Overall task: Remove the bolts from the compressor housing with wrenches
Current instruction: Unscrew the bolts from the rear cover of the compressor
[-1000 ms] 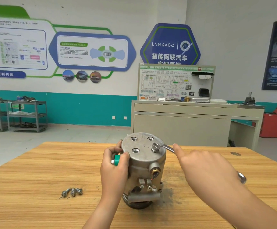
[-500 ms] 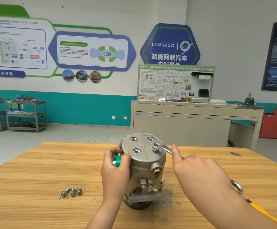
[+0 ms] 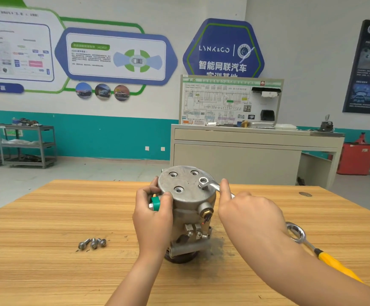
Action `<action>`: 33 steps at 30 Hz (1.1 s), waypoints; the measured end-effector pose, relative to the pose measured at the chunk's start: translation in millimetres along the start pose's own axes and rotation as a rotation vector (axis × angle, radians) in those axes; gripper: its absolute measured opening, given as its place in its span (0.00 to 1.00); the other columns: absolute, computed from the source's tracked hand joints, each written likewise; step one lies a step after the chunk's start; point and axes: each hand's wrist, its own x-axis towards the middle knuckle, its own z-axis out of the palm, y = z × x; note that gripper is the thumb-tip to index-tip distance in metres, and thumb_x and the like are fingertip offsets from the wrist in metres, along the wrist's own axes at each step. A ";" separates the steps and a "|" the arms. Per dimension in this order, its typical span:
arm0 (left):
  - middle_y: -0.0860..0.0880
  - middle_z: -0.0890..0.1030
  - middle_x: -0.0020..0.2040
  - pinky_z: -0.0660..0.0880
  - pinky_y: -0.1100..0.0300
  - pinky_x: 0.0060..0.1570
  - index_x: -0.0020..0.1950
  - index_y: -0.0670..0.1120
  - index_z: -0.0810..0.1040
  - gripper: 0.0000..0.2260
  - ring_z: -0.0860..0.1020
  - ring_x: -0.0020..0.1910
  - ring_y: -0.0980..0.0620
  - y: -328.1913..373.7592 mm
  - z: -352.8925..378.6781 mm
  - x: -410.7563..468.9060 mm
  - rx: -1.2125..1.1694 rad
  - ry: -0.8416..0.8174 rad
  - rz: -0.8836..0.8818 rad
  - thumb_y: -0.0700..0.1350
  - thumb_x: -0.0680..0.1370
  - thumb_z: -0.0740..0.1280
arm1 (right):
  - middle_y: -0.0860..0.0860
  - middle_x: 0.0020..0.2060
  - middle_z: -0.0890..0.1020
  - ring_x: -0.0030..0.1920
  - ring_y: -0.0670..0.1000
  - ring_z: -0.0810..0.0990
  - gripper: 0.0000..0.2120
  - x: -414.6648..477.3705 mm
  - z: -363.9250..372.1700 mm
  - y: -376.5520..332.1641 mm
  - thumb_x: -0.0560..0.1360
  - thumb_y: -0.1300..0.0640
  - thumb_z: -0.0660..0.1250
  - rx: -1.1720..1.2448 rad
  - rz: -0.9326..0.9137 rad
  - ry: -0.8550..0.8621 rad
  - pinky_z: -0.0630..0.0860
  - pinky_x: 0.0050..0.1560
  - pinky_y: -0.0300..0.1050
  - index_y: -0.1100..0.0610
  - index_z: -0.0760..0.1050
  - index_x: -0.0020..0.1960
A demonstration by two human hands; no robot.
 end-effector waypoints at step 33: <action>0.69 0.77 0.46 0.74 0.48 0.45 0.42 0.52 0.72 0.07 0.78 0.53 0.52 1.2 -3.9 2.0 -0.044 -0.042 -0.013 0.39 0.75 0.65 | 0.47 0.29 0.66 0.25 0.49 0.63 0.34 11.9 0.4 47.9 0.76 0.64 0.53 -0.221 -0.054 0.161 0.57 0.23 0.42 0.45 0.39 0.74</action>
